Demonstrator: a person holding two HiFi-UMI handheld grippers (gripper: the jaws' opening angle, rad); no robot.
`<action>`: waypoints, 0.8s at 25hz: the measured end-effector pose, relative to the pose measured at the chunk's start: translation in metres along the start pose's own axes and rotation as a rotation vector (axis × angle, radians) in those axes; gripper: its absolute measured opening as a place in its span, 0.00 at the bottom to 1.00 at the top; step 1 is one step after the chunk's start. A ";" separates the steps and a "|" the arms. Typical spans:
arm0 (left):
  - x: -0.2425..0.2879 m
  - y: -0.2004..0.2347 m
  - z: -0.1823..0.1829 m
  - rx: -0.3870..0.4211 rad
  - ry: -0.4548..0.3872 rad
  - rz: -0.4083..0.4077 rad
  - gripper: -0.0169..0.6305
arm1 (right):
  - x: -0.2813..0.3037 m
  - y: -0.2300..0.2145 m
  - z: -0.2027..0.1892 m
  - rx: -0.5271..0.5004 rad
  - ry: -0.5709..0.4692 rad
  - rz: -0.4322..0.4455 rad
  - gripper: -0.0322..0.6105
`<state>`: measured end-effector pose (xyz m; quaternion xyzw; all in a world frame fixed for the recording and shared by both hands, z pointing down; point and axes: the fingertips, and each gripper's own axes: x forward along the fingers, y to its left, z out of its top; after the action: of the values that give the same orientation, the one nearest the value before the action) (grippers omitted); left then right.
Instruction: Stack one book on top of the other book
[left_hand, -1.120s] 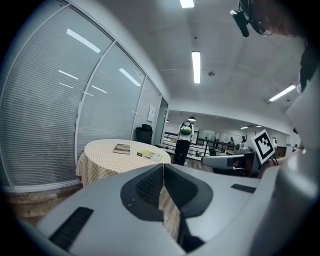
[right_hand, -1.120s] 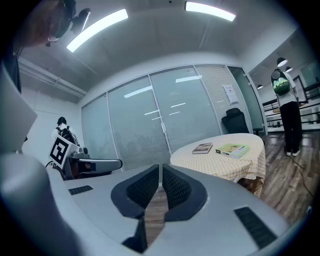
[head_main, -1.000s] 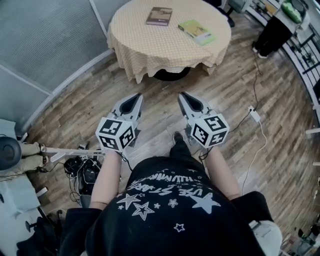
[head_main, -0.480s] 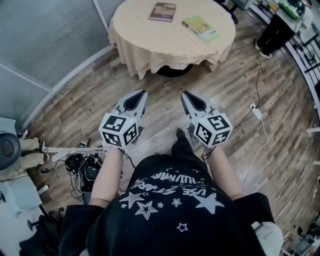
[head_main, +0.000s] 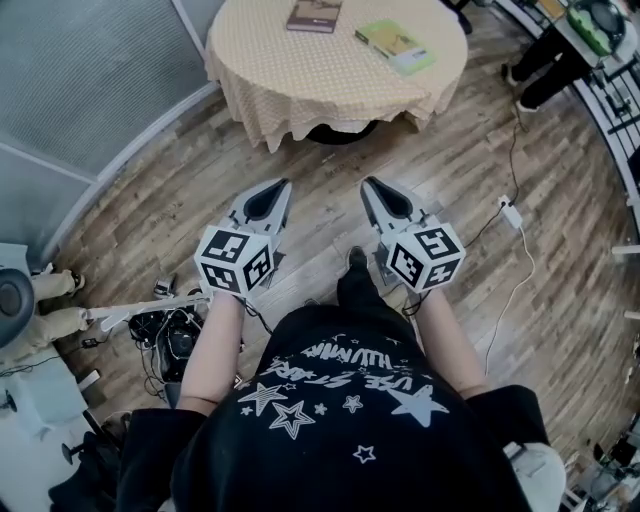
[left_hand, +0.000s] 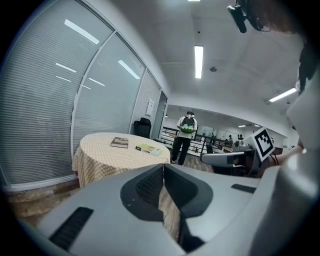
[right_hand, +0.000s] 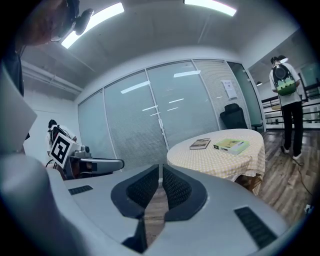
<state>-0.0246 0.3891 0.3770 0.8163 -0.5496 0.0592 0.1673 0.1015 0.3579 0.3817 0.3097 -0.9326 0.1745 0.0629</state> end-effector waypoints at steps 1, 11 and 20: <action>0.005 0.000 0.000 0.003 0.004 0.000 0.04 | 0.002 -0.006 0.001 0.006 -0.004 -0.001 0.12; 0.074 -0.002 -0.013 -0.008 0.069 0.016 0.04 | 0.002 -0.101 0.005 0.085 -0.004 -0.065 0.12; 0.162 -0.025 0.010 0.024 0.078 0.032 0.05 | -0.011 -0.212 0.030 0.151 -0.037 -0.095 0.12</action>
<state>0.0605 0.2523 0.4076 0.8065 -0.5550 0.1003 0.1777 0.2372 0.1947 0.4124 0.3605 -0.9021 0.2353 0.0304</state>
